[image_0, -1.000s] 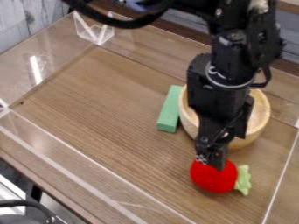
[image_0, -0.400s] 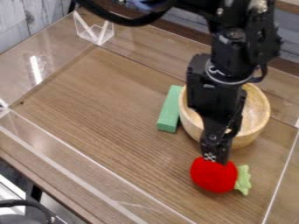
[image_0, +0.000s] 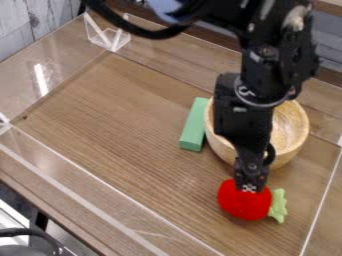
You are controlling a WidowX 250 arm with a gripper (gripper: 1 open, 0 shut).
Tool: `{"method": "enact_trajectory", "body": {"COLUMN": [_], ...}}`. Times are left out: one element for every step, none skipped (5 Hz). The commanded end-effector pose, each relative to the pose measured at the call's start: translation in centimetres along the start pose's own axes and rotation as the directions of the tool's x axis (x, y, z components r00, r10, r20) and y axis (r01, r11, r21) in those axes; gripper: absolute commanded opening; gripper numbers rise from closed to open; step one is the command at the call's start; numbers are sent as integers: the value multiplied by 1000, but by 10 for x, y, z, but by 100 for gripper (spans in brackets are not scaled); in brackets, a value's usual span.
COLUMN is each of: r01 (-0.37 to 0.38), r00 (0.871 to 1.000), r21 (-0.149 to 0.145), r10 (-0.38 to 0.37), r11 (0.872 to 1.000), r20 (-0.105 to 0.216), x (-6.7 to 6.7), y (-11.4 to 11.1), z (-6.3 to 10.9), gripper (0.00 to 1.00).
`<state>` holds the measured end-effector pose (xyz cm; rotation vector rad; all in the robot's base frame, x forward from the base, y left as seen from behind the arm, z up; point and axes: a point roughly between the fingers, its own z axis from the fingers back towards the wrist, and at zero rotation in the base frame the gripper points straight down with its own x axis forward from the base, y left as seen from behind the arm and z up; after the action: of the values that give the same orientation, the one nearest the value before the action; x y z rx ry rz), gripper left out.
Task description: Move the red object to the right side of the table
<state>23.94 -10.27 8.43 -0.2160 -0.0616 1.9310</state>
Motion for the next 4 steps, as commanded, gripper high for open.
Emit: {"method": "enact_trajectory", "body": {"r01": [-48, -100, -128, -157], "r00": [999, 995, 992, 988], "r21": [-14, -4, 8, 18], "r10": [48, 100, 128, 157], "r11": [999, 995, 992, 987], "r20": [-12, -8, -2, 6], "x": [6, 16, 9, 3], "y": [-2, -3, -1, 1], "z": [3, 1, 9, 18], "gripper": [100, 100, 100, 100]}}
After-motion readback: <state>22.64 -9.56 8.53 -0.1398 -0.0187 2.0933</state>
